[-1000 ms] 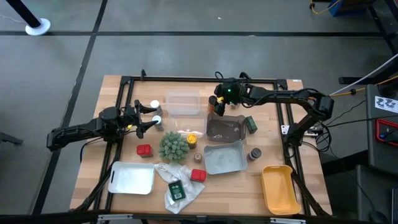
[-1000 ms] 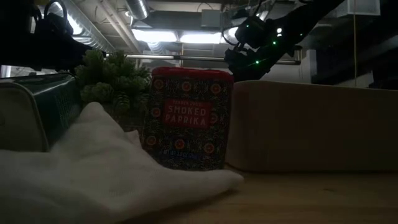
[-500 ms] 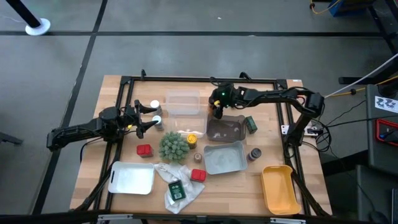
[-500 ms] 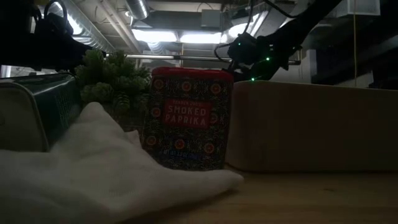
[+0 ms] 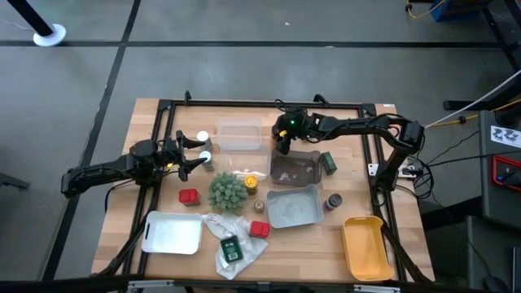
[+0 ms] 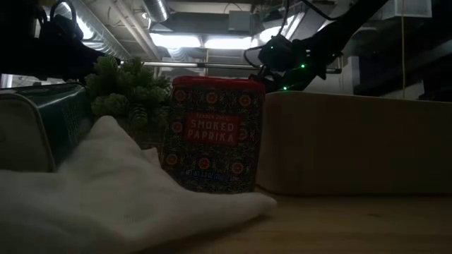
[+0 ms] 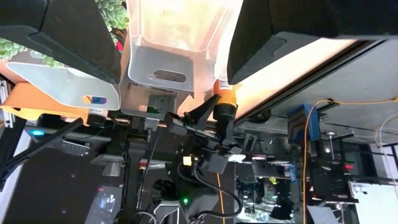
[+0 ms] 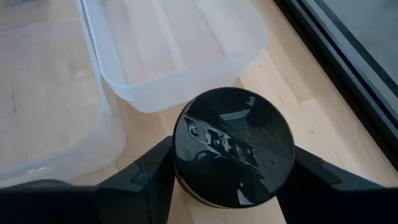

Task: Sort spices by type
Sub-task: Put the top black seasoning bottle into the top transparent bin

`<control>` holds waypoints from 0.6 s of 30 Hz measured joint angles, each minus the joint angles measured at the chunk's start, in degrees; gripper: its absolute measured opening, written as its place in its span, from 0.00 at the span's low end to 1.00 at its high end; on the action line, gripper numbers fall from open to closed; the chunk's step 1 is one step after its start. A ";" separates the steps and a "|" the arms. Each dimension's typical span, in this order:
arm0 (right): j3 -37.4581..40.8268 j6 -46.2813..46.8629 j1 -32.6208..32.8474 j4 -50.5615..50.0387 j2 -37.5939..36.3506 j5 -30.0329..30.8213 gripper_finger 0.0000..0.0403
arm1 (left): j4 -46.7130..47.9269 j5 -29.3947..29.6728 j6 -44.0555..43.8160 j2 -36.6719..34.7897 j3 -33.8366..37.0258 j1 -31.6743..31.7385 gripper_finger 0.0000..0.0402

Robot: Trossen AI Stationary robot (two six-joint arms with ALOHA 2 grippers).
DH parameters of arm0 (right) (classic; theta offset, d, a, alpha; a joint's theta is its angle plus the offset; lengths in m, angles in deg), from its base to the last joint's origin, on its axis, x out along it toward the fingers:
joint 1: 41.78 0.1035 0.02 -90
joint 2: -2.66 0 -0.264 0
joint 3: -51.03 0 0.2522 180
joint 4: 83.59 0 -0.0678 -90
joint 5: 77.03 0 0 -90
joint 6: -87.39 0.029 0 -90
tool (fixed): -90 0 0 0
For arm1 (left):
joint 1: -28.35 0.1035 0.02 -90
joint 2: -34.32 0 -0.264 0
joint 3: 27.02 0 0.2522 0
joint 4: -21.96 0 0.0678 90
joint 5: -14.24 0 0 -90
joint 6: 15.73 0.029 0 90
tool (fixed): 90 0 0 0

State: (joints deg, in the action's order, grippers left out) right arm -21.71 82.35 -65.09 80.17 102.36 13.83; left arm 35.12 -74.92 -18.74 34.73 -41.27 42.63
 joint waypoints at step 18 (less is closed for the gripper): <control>-20.54 -8.04 0.02 -19.11 -0.02 0.00 0.55 | -0.02 0.00 0.00 0.01 0.00 0.00 0.70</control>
State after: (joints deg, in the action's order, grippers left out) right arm -42.25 74.31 -65.07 61.05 102.34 13.83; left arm 35.10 -74.92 -18.74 34.74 -41.27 42.63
